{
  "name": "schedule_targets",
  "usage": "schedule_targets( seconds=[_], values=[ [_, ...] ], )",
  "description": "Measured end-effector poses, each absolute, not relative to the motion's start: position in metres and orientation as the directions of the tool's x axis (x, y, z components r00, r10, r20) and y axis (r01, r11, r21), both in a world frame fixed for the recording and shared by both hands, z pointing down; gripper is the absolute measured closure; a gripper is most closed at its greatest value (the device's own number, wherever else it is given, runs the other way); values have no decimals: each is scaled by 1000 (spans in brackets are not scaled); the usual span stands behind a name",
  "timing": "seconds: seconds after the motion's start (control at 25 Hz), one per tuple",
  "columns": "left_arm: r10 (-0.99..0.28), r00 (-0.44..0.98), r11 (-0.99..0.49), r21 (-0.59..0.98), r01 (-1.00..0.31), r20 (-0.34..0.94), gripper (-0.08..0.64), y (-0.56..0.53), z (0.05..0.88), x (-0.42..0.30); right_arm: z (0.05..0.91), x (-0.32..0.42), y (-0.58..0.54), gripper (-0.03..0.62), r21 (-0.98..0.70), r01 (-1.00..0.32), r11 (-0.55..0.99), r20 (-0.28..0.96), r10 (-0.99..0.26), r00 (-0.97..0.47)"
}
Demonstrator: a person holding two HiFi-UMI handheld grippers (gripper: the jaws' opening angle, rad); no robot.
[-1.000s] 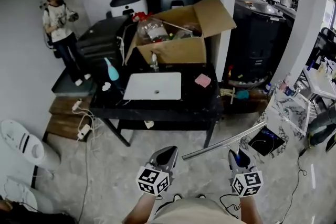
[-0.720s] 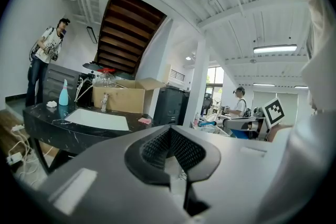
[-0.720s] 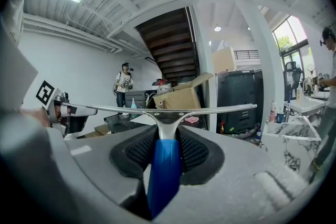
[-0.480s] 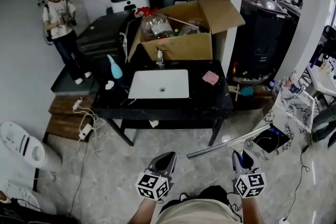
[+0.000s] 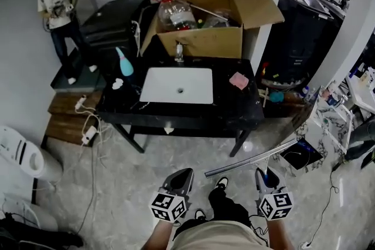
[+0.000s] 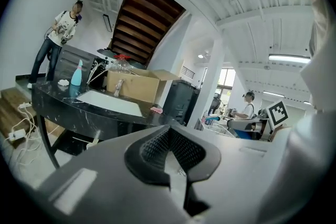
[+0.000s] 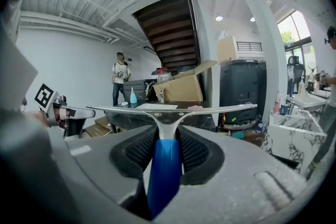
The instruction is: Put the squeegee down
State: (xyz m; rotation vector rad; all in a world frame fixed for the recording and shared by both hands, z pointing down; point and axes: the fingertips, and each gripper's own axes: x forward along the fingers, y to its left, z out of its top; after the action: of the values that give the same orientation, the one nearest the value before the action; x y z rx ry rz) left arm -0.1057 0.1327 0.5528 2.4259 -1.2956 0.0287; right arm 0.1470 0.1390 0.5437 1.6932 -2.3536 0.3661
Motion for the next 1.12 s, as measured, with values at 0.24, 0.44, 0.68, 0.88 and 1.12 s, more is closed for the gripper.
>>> schedule_targets(
  seconds=[0.24, 0.44, 0.68, 0.88, 1.12],
  values=[
    [-825, 508, -427, 316, -847, 247, 545, 92, 557, -127, 567, 135, 76, 471, -83, -934, 347, 350, -868, -353],
    [-838, 470, -399, 275, -875, 279, 545, 31, 549, -132, 558, 128, 2, 471, -103, -916, 387, 303, -865, -399],
    [-824, 502, -451, 234, -861, 263, 545, -51, 526, -94, 558, 152, -68, 471, -112, -917, 382, 291, -870, -398],
    [-814, 518, -471, 225, -853, 263, 545, -102, 517, -70, 561, 176, -122, 471, -122, -926, 357, 282, -882, -377],
    [-797, 527, -478, 225, -849, 294, 545, -139, 522, -70, 571, 172, -160, 471, -164, -925, 343, 302, -875, -378]
  ],
)
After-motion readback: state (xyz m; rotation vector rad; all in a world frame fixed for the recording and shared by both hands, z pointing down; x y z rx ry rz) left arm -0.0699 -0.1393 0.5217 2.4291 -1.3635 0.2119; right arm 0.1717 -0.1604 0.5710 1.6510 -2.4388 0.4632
